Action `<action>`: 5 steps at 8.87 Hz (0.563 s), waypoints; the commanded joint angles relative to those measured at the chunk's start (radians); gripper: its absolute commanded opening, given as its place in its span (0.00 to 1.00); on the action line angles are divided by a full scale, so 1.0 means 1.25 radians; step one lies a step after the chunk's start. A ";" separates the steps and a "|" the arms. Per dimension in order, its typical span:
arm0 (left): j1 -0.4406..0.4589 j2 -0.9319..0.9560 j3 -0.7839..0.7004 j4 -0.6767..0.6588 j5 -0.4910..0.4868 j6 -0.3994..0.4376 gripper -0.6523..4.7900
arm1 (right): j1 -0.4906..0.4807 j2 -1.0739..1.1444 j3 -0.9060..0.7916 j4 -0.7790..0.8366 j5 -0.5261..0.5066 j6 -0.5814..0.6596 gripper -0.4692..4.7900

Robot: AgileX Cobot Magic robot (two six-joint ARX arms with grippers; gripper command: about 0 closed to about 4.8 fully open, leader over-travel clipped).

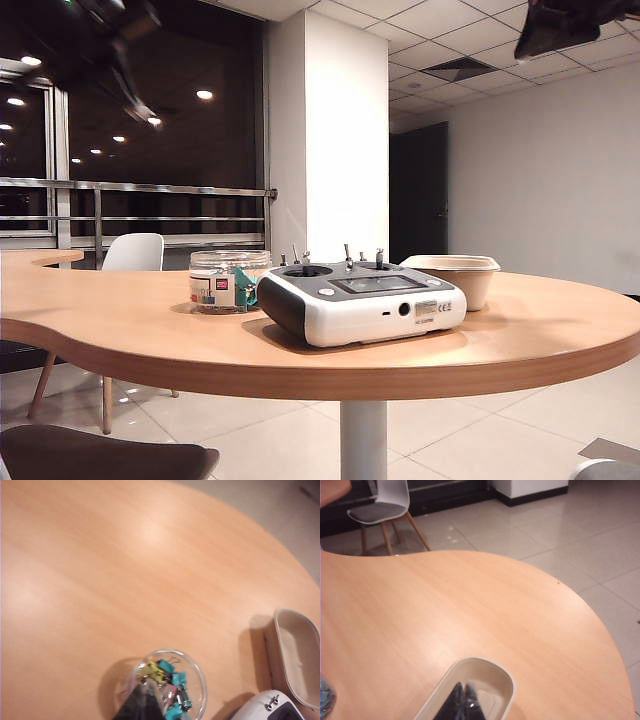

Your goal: Pick up the box filled with clips, pour some clips from it into the rectangular paper box, and then put the clip box back on the table.

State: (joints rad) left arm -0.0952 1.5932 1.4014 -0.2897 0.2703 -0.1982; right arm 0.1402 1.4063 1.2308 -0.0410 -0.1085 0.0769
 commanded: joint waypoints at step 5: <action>-0.051 0.323 0.104 -0.014 0.087 0.006 0.58 | 0.000 -0.002 0.007 0.012 -0.005 0.002 0.09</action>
State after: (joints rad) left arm -0.1543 2.0010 1.5261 -0.3210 0.3790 -0.1951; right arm 0.1402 1.4075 1.2350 -0.0360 -0.1097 0.0780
